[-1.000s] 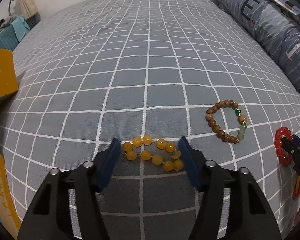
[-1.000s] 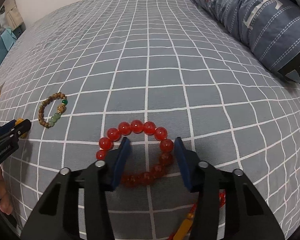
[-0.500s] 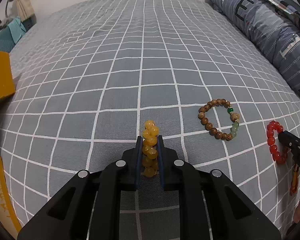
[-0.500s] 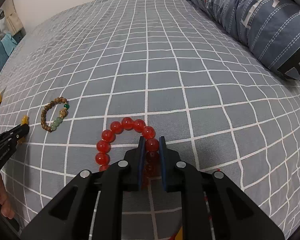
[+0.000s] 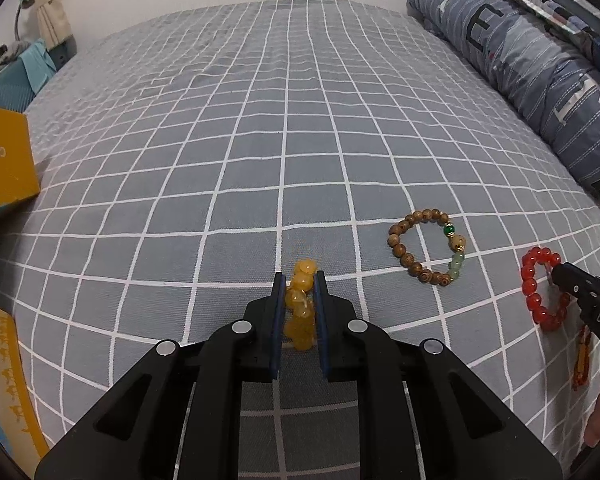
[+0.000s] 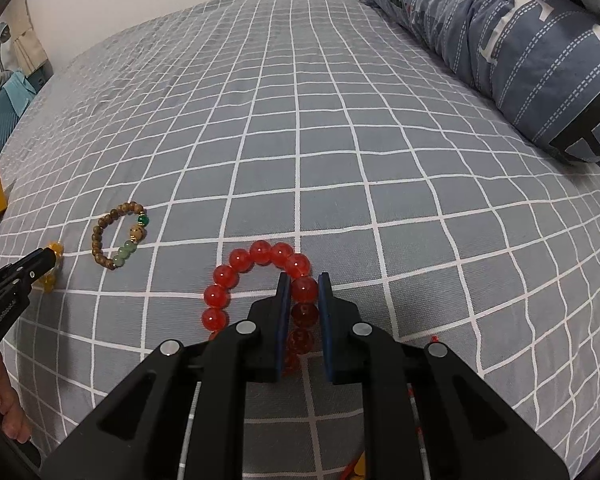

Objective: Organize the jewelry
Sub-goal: 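Lift and carry the amber and red bead bracelets with both tools to the box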

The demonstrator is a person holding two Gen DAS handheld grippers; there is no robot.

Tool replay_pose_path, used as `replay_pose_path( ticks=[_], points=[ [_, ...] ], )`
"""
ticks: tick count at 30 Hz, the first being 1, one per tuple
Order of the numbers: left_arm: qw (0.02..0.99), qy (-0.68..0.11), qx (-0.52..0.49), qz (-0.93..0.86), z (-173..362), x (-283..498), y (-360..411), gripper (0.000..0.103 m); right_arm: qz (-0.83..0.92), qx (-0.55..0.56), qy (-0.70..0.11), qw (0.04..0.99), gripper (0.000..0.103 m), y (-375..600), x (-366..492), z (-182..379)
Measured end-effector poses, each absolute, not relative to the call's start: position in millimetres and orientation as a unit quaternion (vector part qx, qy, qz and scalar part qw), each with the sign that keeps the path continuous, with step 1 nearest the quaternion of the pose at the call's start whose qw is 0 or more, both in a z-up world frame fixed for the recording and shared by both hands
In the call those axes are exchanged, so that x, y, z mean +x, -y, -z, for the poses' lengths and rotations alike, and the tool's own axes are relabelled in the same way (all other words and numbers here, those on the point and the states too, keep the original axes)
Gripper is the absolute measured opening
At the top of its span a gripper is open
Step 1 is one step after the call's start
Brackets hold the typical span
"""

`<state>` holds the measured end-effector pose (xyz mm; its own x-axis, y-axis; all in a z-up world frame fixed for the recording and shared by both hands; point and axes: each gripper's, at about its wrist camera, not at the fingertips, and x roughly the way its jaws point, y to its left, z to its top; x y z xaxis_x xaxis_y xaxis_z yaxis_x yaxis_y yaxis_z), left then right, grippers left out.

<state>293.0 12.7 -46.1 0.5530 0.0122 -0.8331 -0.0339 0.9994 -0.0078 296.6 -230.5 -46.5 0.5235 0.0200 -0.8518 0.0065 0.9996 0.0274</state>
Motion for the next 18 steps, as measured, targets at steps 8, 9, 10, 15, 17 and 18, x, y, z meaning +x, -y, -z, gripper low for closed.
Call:
replay_pose_path(
  ticks=[8,9,10,15,17,18],
  points=[
    [0.885,-0.465,-0.018,-0.01,34.2,287.2,-13.2,0.013,-0.012,0.009,-0.473,0.881,0.013,225.9,289.4,35.4],
    [0.886,-0.464,-0.018,-0.009,32.6,286.0,-13.3,0.013,-0.013,0.009,-0.471,0.882,0.013,225.3,287.8,32.7],
    [0.886,-0.463,-0.019,-0.008,31.4,284.8,-13.3,0.013,-0.014,0.009,-0.469,0.883,0.013,224.9,287.0,31.2],
    [0.889,-0.457,-0.024,-0.002,22.9,278.1,-13.7,0.013,-0.024,0.008,-0.463,0.886,0.013,221.6,281.0,22.2],
    [0.89,-0.456,-0.024,-0.001,19.6,276.5,-13.2,0.013,-0.027,0.007,-0.462,0.887,0.013,219.6,278.4,18.8],
    [0.89,-0.455,-0.025,0.001,17.3,275.2,-12.7,0.013,-0.029,0.007,-0.459,0.888,0.013,218.3,276.5,15.9]
  ],
)
